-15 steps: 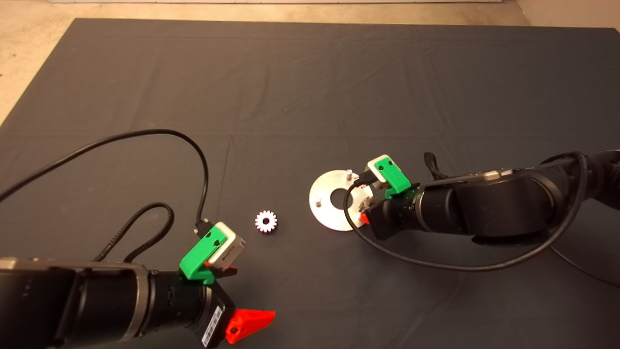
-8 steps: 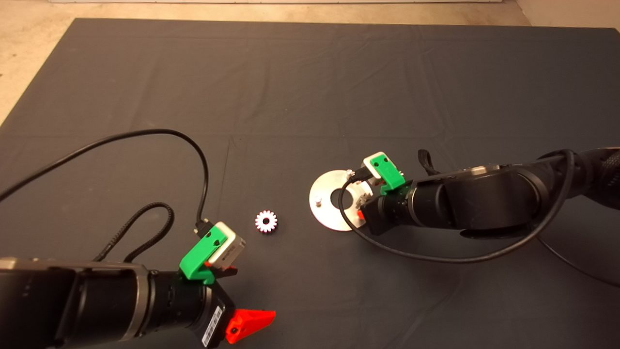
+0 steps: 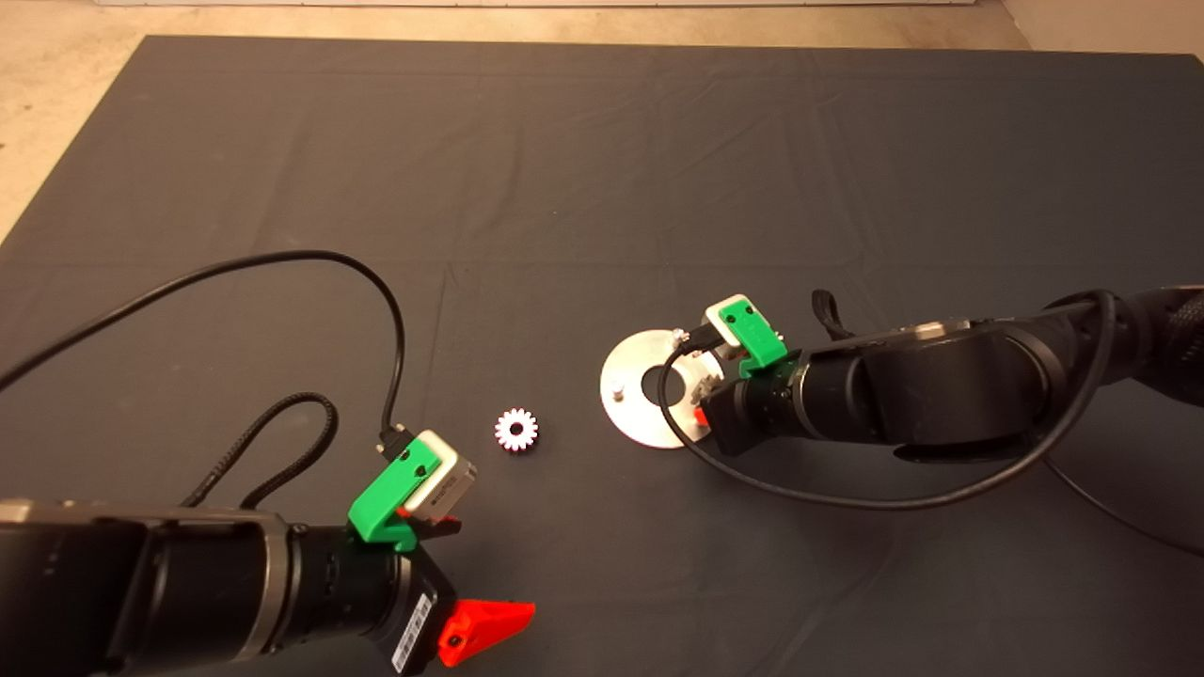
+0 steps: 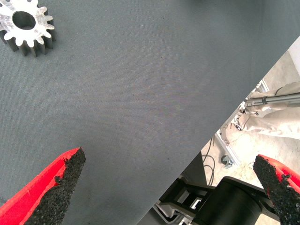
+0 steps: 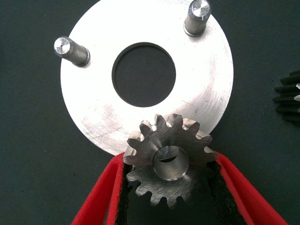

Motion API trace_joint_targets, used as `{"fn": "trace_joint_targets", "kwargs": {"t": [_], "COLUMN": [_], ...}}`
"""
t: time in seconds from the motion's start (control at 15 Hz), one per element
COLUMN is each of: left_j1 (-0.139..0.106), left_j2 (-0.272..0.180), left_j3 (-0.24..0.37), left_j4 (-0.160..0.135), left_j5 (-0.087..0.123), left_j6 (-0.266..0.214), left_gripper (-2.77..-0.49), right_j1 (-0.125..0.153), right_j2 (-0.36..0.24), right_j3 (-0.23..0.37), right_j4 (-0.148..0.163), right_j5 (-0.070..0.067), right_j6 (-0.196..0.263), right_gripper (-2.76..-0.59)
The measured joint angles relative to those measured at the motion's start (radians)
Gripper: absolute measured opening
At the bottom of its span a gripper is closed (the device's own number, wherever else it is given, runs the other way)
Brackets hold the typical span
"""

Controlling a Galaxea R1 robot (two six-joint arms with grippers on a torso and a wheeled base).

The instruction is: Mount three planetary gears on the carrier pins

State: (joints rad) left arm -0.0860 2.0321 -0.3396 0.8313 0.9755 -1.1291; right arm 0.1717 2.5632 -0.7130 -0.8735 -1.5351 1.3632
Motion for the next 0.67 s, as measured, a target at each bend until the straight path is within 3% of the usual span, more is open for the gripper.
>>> {"fn": "trace_joint_targets", "kwargs": {"t": [0.67], "left_j1": [0.000], "left_j2": [-0.002], "left_j3": [0.000], "left_j4": [0.000], "left_j5": [-0.001], "left_j6": [0.000], "left_gripper": [-0.64], "right_j1": [-0.019], "right_j2": [0.000], "right_j3": [0.003], "right_j4": [0.018], "right_j5": [0.000], "right_j6": [-0.001], "right_gripper": [-2.31]}}
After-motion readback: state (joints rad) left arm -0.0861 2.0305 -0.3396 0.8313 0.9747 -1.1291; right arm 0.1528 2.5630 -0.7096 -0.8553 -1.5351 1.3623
